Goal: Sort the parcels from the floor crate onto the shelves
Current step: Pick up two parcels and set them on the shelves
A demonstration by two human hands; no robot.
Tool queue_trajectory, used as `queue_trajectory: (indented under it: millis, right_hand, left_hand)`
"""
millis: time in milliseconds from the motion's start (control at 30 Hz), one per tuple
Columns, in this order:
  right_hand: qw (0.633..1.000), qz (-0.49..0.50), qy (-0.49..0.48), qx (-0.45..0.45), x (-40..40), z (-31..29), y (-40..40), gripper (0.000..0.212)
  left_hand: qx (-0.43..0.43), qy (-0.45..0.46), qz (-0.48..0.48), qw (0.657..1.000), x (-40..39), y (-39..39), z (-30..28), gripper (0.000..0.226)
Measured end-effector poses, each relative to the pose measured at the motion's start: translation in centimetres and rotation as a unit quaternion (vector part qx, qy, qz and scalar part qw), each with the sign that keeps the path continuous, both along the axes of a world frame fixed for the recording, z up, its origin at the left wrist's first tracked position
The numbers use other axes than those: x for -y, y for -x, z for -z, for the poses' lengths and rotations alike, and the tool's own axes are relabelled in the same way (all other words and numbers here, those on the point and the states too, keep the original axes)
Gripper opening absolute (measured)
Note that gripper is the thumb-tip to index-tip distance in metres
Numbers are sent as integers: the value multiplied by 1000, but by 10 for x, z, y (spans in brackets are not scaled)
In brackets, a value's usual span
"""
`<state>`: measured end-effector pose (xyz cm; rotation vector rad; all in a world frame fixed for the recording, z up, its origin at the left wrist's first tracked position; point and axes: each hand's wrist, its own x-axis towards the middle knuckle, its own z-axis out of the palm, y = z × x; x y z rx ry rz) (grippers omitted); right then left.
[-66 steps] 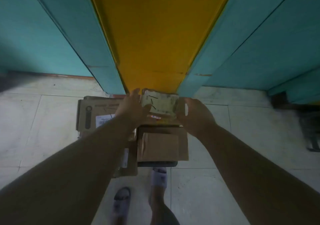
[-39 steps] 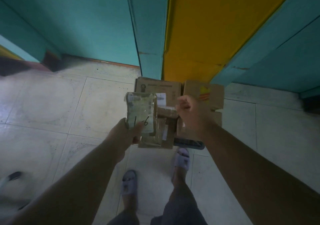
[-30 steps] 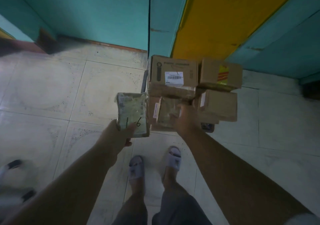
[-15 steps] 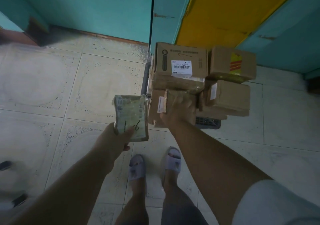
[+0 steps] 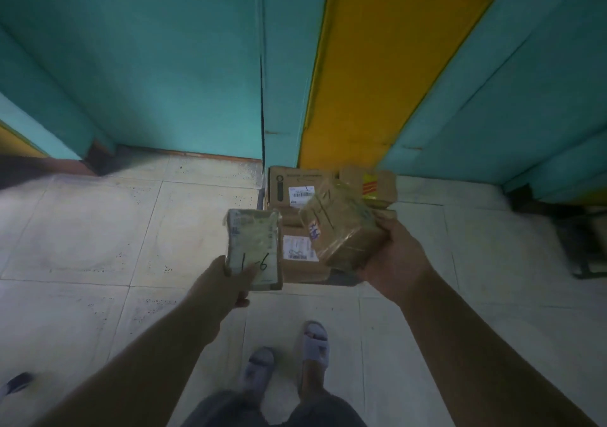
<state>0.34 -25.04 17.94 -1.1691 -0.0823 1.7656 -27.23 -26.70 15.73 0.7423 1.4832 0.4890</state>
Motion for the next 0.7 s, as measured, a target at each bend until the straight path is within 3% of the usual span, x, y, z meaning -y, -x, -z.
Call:
queue_trajectory:
  millis: [233,367,500,600,700]
  right_hand:
    - [979,124,-86,140,71,-87,-30,35]
    - [945,232,-105,207,122,-113,-62,27]
    - [908,284,-103,290,167,-136,-110,25]
    - [882,327,-98,325,200,-144,-158,25]
    - [864,364,-88,338,236,-149,-217,23]
  left_hand:
    - [46,-39,91,994,3,-48,-66,25]
    - [66,-46,135,988,11,-100,-99,10]
    - [107,-36,194,974,26,-165,-117,22]
    - [98,-49,240,965,36,-230,-120,50]
    - [88,-77,272,955,58,-309,-123,30]
